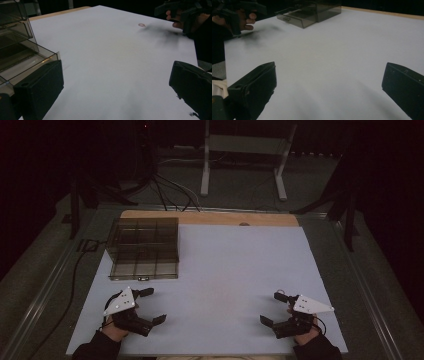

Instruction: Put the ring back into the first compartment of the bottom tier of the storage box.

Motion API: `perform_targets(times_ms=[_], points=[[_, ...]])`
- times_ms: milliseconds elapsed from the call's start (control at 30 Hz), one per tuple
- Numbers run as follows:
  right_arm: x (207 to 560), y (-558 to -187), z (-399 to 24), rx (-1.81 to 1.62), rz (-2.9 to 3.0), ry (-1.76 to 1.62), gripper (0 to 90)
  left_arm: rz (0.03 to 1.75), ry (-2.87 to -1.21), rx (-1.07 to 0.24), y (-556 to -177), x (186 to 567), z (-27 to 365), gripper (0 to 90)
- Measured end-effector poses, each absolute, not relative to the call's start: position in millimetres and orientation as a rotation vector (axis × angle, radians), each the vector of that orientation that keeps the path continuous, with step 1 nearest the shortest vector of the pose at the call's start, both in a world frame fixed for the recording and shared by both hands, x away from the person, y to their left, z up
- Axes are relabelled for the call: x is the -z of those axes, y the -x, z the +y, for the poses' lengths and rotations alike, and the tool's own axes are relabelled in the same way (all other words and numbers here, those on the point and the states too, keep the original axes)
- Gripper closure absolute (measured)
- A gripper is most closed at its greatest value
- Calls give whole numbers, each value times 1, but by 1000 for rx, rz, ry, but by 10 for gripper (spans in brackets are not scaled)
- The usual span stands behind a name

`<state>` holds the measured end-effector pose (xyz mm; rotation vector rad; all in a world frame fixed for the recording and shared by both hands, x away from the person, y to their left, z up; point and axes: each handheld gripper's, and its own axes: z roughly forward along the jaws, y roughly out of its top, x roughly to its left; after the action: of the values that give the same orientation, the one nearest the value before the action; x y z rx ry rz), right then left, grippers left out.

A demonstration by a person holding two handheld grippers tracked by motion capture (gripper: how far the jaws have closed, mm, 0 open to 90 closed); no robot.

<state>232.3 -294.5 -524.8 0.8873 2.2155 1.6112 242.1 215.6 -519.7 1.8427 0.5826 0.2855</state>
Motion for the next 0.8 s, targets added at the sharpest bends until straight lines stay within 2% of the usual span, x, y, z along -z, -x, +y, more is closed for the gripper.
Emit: perform_targets(times_ms=[800], points=[[520, -232, -279, -1589, 2300, -840, 0, 581, -1839, -271, -241, 520, 217, 7]])
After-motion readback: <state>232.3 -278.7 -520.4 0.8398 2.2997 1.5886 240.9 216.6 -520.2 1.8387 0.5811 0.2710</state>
